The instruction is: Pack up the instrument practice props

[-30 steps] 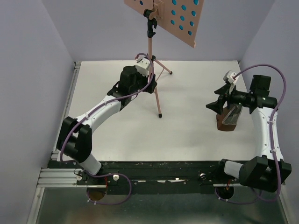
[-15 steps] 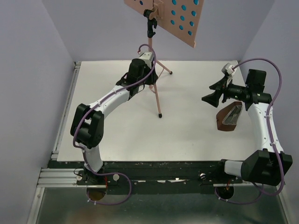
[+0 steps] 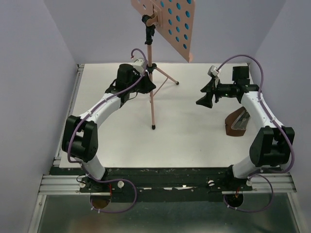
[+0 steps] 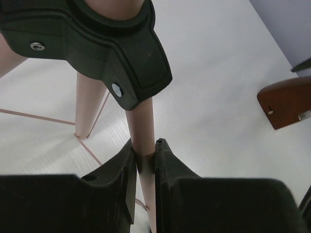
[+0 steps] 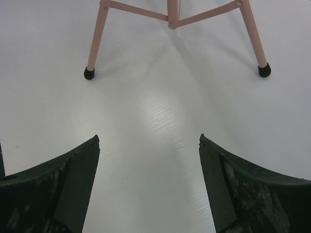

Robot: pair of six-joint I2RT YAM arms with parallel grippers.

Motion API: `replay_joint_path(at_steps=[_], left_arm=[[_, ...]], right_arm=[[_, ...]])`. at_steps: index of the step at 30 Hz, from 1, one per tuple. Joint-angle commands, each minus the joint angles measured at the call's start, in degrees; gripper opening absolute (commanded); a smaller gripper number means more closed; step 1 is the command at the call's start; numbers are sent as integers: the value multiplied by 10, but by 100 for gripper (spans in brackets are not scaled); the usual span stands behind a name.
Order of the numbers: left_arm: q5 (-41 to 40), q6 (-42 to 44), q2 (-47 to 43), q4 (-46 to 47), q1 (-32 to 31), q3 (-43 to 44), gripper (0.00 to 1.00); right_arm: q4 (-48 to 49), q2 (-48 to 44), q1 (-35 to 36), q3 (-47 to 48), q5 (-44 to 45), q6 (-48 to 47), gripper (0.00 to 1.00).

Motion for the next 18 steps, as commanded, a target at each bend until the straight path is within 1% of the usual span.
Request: replay_joint_path(at_steps=[1,5,7,11,13,16,18], left_arm=[[160,116,-56,-58,45,-53,0],[250,221,-96,-107,57,-81,0],[275,255,-108,-144,60,-86,0],[303,284,-127,-195,61,-97,0],[303,288,-136,-201,61,-105,0],[294,295,-150,-202,64,-119,0],[282,297,-157,-202,64,-125,0]], right_arm=[[21,53,34,52,20,-8,89],[19,98,85,93,43,-47,90],[23,126,109,122,42,-45,91],[42,179,161,173,56,-35,92],[62,205,180,197,60,-20,92],[108,241,201,228,65,23,92],[161,256,207,228,59,73,90]])
